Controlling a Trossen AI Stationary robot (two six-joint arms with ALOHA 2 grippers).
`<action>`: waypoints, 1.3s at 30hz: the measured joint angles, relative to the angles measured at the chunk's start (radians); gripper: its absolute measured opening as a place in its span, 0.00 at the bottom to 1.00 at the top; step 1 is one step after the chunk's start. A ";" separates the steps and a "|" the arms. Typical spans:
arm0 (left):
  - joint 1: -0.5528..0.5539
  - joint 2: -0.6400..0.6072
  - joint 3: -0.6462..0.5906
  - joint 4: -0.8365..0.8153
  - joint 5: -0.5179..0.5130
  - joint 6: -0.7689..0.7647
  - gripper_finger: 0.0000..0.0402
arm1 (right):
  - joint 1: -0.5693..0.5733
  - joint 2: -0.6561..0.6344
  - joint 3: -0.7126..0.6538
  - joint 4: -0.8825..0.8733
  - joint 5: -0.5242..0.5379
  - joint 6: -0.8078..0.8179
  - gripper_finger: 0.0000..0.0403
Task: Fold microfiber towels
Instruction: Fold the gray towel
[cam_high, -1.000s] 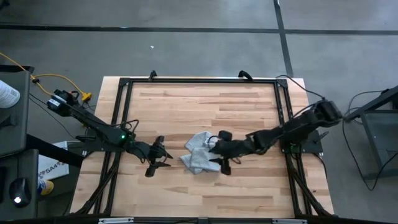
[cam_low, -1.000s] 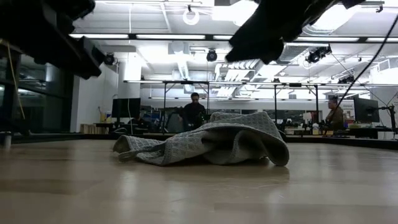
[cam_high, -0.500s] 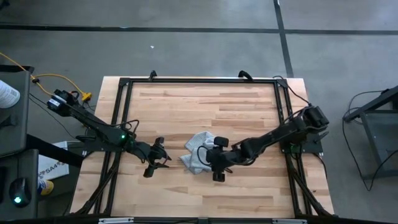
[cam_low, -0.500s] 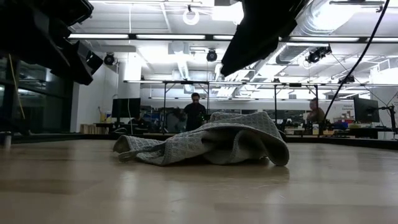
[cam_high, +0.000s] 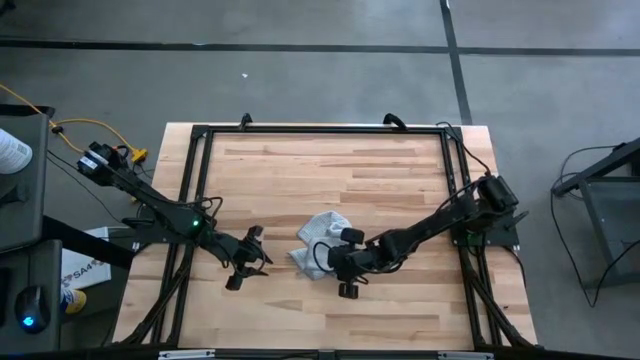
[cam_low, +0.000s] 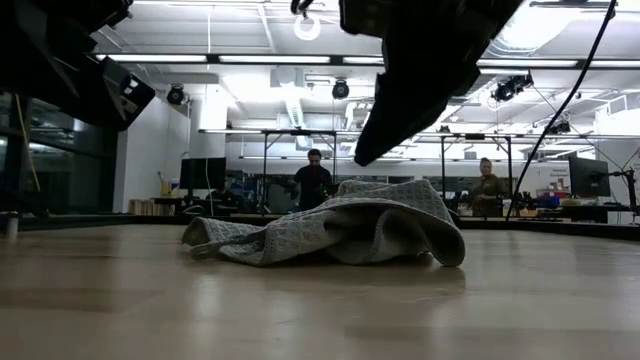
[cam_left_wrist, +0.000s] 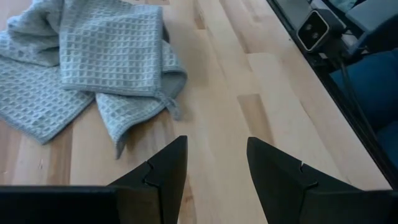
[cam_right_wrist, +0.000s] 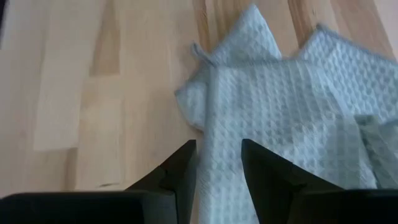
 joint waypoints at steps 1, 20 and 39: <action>0.000 0.000 0.000 0.000 -0.001 0.000 0.41 | 0.004 0.000 0.000 0.005 0.008 -0.004 0.30; -0.019 0.000 0.000 -0.001 -0.016 -0.036 0.41 | 0.045 0.034 0.003 0.005 0.155 0.000 0.36; -0.019 0.000 0.000 -0.016 -0.020 -0.063 0.41 | 0.046 0.099 0.002 -0.010 0.105 0.007 0.36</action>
